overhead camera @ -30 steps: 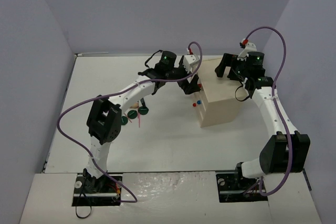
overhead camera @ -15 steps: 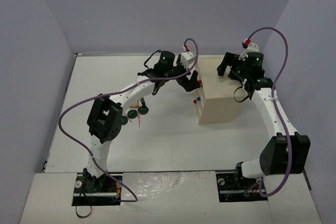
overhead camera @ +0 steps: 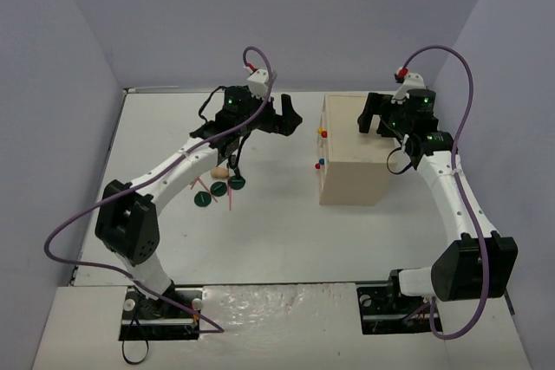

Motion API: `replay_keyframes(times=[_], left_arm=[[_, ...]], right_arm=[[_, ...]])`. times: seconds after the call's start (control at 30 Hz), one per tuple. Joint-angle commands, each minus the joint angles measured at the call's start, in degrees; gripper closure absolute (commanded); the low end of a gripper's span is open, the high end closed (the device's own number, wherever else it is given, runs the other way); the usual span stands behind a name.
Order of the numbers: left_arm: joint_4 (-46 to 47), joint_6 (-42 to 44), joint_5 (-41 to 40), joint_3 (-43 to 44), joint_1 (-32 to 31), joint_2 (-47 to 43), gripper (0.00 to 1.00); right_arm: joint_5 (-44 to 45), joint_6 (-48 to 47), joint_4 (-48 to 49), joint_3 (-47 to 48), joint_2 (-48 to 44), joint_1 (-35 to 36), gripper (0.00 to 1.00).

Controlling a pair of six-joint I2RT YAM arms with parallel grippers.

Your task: Organize the makeup

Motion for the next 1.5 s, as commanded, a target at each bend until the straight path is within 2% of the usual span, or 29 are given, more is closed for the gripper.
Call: replay_keyframes(times=[0.0,0.13,0.27,0.6,0.97,1.17,1.23,1.37,1.47], left_arm=[[6.8,-8.3,1.8,-3.0,-1.6,-4.9,0.03],[5.5,-5.7,0.7,-6.0,-7.2,-6.2,0.03],[4.8,-5.0,-2.0,-8.4,-10.2,-6.9,0.03],[6.4,-6.6,-2.5,-9.1,-13.9,-6.6,0.03],[7.6,-7.6,-2.4,-6.7,-16.2,-4.2,0.03],[4.7,-7.6,-8.4,-10.0,-15.3,-8.5,0.03],[4.2,-10.1,-10.0,-12.1,-12.8,-9.6,0.03],[7.2,-18.2,-6.6,-15.9,-5.7,-10.3,0.08],[9.4,-21.0,-3.6,-15.7,-2.6,-8.2,0.11]], right_arm=[[0.5,-3.9,1.8,3.3,-2.0,0.4,0.01],[-1.8,-4.5,1.8,3.9,-2.4,0.4,0.02],[-1.1,-5.1,1.7,5.1,-4.3,0.4,0.01],[-0.9,-4.6,1.8,6.2,-9.6,0.7,0.0],[-0.3,-4.4,1.8,3.2,-11.3,5.4,0.0],[-0.4,-5.3,1.9,2.6,-10.0,7.9,0.0],[-0.1,-5.8,1.9,2.2,-9.1,8.2,0.0],[0.3,-7.0,2.8,1.4,-7.7,8.4,0.0],[-0.1,-7.2,4.3,0.4,-6.8,8.4,0.0]])
